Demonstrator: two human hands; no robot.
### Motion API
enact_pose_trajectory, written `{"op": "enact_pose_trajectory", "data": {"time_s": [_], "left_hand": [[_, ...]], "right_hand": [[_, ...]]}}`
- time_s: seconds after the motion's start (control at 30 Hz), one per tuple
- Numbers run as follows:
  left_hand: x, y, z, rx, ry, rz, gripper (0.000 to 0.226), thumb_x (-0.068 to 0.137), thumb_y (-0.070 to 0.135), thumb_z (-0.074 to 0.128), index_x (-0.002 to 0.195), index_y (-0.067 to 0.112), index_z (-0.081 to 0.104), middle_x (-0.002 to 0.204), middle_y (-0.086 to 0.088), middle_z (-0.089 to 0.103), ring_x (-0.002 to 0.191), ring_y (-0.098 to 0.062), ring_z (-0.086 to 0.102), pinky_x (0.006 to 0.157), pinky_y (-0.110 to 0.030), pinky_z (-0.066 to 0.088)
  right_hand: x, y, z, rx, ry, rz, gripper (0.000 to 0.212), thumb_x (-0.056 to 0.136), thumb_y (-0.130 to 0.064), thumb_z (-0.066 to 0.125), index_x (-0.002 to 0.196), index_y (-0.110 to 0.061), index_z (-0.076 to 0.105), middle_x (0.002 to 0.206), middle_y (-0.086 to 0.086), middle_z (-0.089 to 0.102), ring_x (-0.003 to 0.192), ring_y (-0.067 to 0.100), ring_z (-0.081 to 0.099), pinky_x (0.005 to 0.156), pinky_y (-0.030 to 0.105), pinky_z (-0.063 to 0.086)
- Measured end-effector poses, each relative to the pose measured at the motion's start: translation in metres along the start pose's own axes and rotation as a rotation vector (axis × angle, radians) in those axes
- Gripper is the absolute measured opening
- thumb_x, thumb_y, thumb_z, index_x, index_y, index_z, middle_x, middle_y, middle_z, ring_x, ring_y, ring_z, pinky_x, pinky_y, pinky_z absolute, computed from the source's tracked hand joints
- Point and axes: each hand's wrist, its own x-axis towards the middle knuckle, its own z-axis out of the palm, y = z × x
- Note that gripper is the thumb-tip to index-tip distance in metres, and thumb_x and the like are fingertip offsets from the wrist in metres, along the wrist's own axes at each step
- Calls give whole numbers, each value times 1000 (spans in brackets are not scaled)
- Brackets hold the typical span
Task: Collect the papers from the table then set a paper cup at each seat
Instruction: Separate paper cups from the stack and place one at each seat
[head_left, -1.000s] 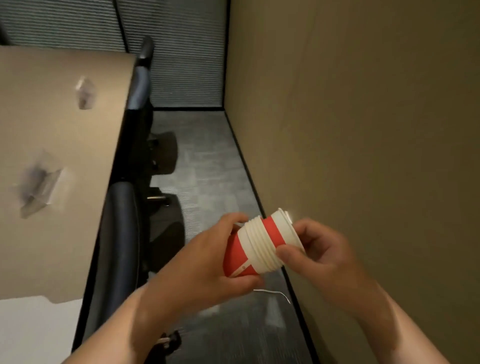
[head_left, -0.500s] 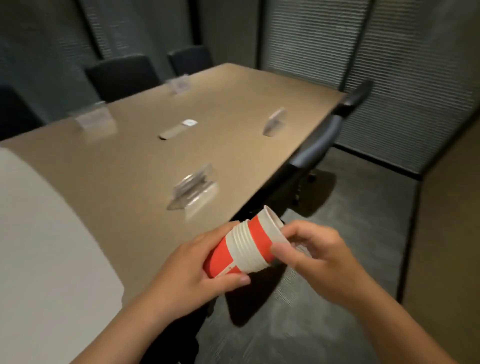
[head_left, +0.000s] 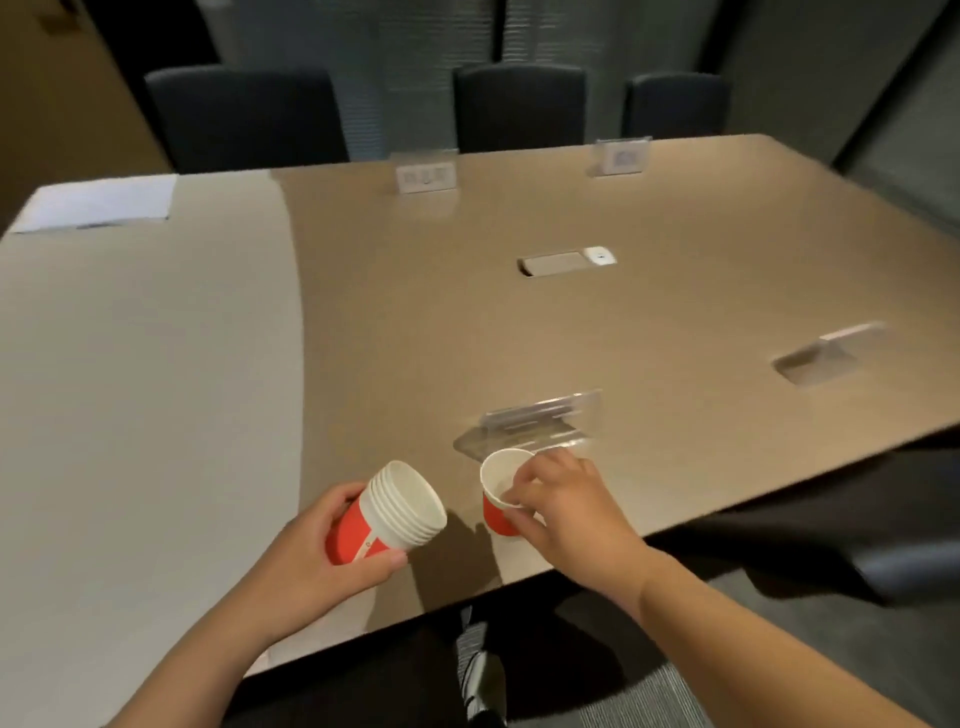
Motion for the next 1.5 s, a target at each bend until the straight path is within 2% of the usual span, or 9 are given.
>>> {"op": "enact_pose_trajectory", "data": {"time_s": [0.23, 0.37, 0.43, 0.6, 0.7, 0.9, 1.1, 1.27, 1.5], "left_hand": [[-17, 10, 1, -33, 144, -142, 72, 64, 51, 84, 126, 50, 48, 117, 25, 61, 108, -2, 62, 78, -18, 56], [-19, 17, 19, -18, 214, -191, 71, 68, 47, 85, 127, 51, 46, 117, 27, 58, 108, 3, 59, 79, -14, 55], [-17, 20, 29, -15, 241, -202, 69, 69, 47, 85, 125, 56, 45, 116, 30, 56, 109, 5, 57, 78, -11, 54], [12, 42, 56, 11, 293, -152, 70, 68, 45, 87, 120, 65, 46, 118, 35, 56, 108, 9, 57, 76, -12, 55], [42, 61, 74, -29, 296, -82, 70, 61, 46, 87, 121, 59, 53, 117, 30, 64, 104, 3, 63, 75, -14, 55], [120, 98, 132, -107, 127, 92, 73, 58, 48, 84, 125, 50, 57, 116, 22, 68, 104, -3, 66, 80, -19, 53], [173, 136, 200, -141, -123, 193, 72, 62, 48, 83, 127, 55, 53, 120, 24, 66, 106, -2, 66, 83, -23, 54], [204, 152, 254, -97, -95, 160, 72, 61, 44, 86, 124, 52, 55, 113, 18, 68, 96, -4, 68, 78, -25, 56], [226, 171, 338, -100, 71, 9, 66, 71, 17, 89, 124, 42, 57, 112, 18, 68, 98, -4, 68, 72, -18, 56]], "right_hand": [[70, -8, 59, -160, -220, -308, 20, 70, -15, 74, 89, -17, 78, 102, 5, 68, 107, 33, 62, 90, 42, 48], [79, 14, 86, -179, -387, -331, 36, 87, -19, 57, 121, -18, 67, 135, 4, 52, 136, 29, 35, 114, 38, 11], [78, 25, 85, -172, -382, -359, 40, 91, -25, 54, 130, -21, 61, 142, 1, 49, 141, 25, 31, 115, 36, 11], [85, 52, 17, 487, -66, -155, 21, 94, -13, 57, 110, -17, 70, 110, 2, 65, 103, 18, 63, 90, 35, 50], [82, 57, -42, 754, -11, -104, 17, 92, -29, 56, 100, -25, 71, 99, -8, 66, 92, 7, 63, 78, 14, 46], [44, 101, -99, 466, -164, -23, 14, 96, -18, 60, 98, -10, 71, 88, 5, 73, 82, 18, 65, 76, 41, 50], [-1, 165, -140, 504, 1, 325, 10, 83, -29, 77, 85, -24, 69, 80, -12, 69, 76, 1, 64, 68, 18, 51], [-20, 245, -172, 628, 116, 385, 10, 77, -20, 81, 82, -17, 73, 74, -8, 69, 70, 0, 61, 66, 14, 48], [-13, 427, -157, -59, 18, 193, 15, 94, -24, 60, 88, -19, 72, 86, 3, 72, 86, 28, 64, 79, 39, 45]]}}
